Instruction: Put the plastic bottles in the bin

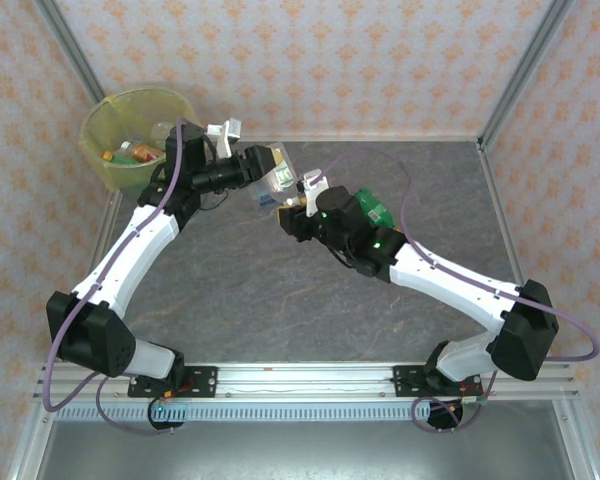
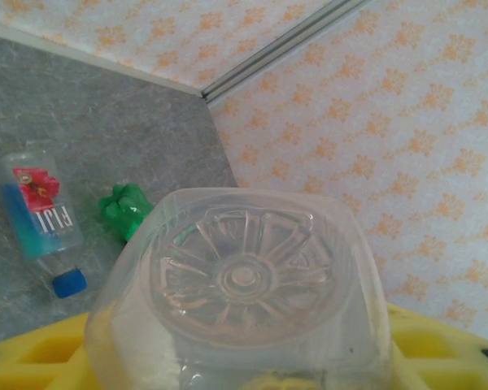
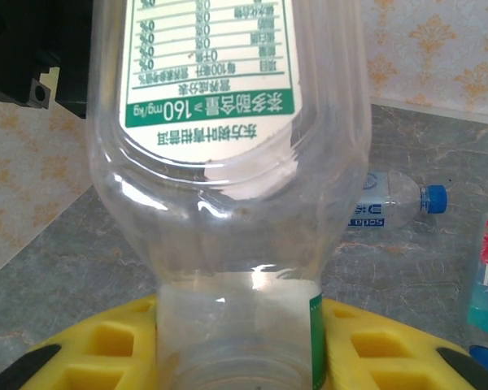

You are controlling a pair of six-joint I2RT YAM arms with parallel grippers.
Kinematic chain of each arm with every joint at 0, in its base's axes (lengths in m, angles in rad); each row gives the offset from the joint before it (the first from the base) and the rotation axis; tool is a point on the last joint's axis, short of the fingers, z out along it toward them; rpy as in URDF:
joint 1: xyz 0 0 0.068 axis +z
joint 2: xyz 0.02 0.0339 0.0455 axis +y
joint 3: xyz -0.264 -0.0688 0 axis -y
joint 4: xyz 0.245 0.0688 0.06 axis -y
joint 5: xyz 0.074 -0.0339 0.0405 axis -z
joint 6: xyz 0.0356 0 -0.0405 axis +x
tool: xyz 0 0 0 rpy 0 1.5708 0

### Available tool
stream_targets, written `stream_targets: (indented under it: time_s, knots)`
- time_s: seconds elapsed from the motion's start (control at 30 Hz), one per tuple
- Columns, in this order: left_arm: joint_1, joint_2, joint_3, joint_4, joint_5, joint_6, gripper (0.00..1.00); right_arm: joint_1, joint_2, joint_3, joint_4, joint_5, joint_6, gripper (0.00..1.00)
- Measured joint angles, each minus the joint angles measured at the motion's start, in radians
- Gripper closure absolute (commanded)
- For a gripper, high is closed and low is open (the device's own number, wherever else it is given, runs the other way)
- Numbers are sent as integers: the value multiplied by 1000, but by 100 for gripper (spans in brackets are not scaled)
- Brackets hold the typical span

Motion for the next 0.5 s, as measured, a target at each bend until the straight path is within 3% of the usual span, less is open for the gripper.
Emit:
stream_targets:
  time_s: [0.3,0.5]
  knots:
    - [0,0,44,-35,-17,31,49,3,-11,-19,3,12,9,3]
    - [23,0,127,-94,-70,74,50,3,-29,-21,3,33,23,0]
